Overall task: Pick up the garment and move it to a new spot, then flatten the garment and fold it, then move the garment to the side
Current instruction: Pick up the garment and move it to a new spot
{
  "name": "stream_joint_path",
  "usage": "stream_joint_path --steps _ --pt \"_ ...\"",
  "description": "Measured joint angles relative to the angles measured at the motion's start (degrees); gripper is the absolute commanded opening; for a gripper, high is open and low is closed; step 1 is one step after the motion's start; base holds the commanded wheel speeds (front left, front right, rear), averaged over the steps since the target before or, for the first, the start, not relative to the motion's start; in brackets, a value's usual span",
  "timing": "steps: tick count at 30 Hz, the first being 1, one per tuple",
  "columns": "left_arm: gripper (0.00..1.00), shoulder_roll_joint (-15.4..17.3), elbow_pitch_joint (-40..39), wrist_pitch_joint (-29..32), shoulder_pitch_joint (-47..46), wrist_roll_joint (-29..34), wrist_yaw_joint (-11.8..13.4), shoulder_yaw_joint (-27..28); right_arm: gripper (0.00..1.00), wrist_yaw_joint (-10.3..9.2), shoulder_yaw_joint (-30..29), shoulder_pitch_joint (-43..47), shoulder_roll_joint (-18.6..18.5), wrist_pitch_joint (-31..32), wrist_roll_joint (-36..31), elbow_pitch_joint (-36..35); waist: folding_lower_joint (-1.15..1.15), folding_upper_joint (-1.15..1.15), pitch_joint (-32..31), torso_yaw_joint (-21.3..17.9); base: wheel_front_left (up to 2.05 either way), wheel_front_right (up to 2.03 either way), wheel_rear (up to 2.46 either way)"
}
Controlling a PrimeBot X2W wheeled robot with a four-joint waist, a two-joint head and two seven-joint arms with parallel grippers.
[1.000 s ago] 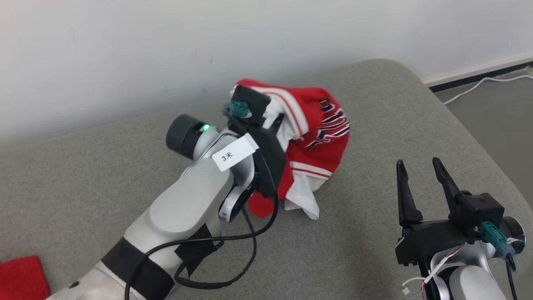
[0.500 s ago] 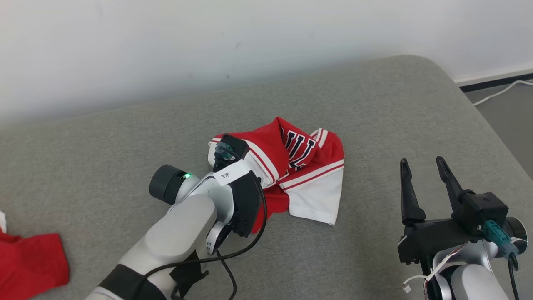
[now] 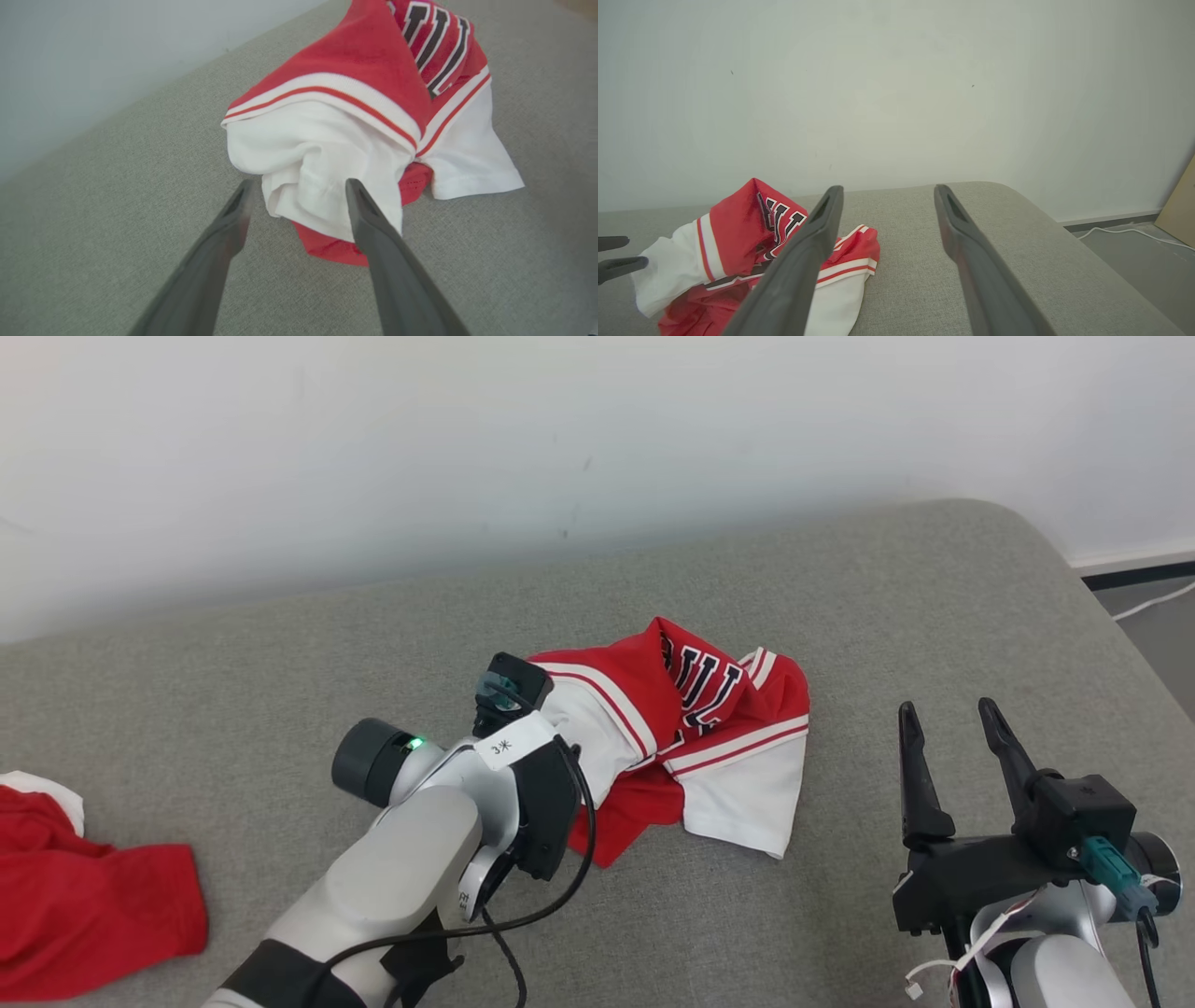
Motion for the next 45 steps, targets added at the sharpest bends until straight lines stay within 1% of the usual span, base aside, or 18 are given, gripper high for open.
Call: stream_joint_path --steps 3,7,9,14,26,32,33,34,35,36,43,44,45 --pt "1.0 -0.09 -1.81 -1.3 -0.02 0.15 -0.58 -0.38 1.0 0.0 -0.42 0.93 0.01 -0.01 0.0 -0.01 0.0 0.0 -0.54 0.58 0.0 0.0 0.0" --pt "1.0 -0.08 -4.16 -2.36 -0.16 0.9 -0.6 -1.49 1.0 -0.01 -0.15 1.12 0.09 0.0 0.0 0.04 0.0 0.0 -1.13 0.95 0.0 0.0 0.0" --pt "1.0 -0.07 -4.81 -2.64 -0.18 1.24 -0.99 -1.88 1.0 -0.02 0.58 1.07 0.14 0.0 0.0 0.11 0.0 0.0 -1.26 0.76 0.0 0.0 0.0" --pt "1.0 -0.1 -6.2 -2.52 -0.01 1.57 -0.92 -3.6 1.0 -0.02 1.56 1.04 0.47 0.03 0.0 0.13 0.0 0.0 -1.22 -0.58 0.0 0.0 0.0" --pt "1.0 0.18 -2.6 0.91 1.14 4.95 0.82 -7.06 1.0 -0.02 1.34 1.05 0.53 0.07 0.01 -0.19 0.0 0.0 0.32 -5.2 0.0 0.0 0.0" --pt "1.0 0.18 -1.45 1.43 1.0 6.92 1.62 -7.67 1.0 -0.02 0.83 1.09 0.55 0.01 0.07 -0.51 0.0 0.0 1.06 -5.93 0.0 0.0 0.0" --pt "0.92 0.16 -1.41 1.43 1.0 7.11 1.91 -7.67 1.0 -0.02 0.85 1.09 0.55 0.01 0.08 -0.49 0.0 0.0 1.09 -5.91 0.0 0.0 0.0" --pt "0.41 0.16 -1.4 1.42 0.98 7.13 2.03 -7.64 1.0 -0.02 0.86 1.09 0.56 0.01 0.09 -0.49 0.0 0.0 1.12 -5.87 0.0 0.0 0.0" --pt "0.07 0.16 -1.37 1.42 0.96 7.16 2.03 -7.64 1.0 -0.03 0.87 1.09 0.57 0.0 0.1 -0.49 0.0 0.0 1.14 -5.81 0.0 0.0 0.0" --pt "0.0 0.16 -1.29 1.42 0.94 7.19 2.04 -7.65 1.0 -0.03 0.9 1.09 0.58 0.0 0.14 -0.47 0.0 0.0 1.15 -5.74 0.0 0.0 0.0" --pt "0.0 0.16 -0.43 1.4 0.87 7.4 2.52 -7.26 1.0 -0.02 0.54 1.1 0.65 -0.08 0.16 -0.35 0.0 0.0 0.93 -4.85 0.0 0.0 0.0" --pt "0.0 0.14 -0.49 1.23 0.83 7.25 2.53 -6.86 1.0 -0.03 0.37 1.12 0.65 -0.09 0.19 -0.36 0.0 0.0 0.87 -4.66 0.0 0.0 0.0" --pt "0.0 0.14 -1.11 -0.22 0.64 6.64 2.56 -5.25 1.0 -0.03 0.01 1.15 0.63 -0.27 0.23 -0.4 0.0 0.0 0.77 -4.24 0.0 0.0 0.0"
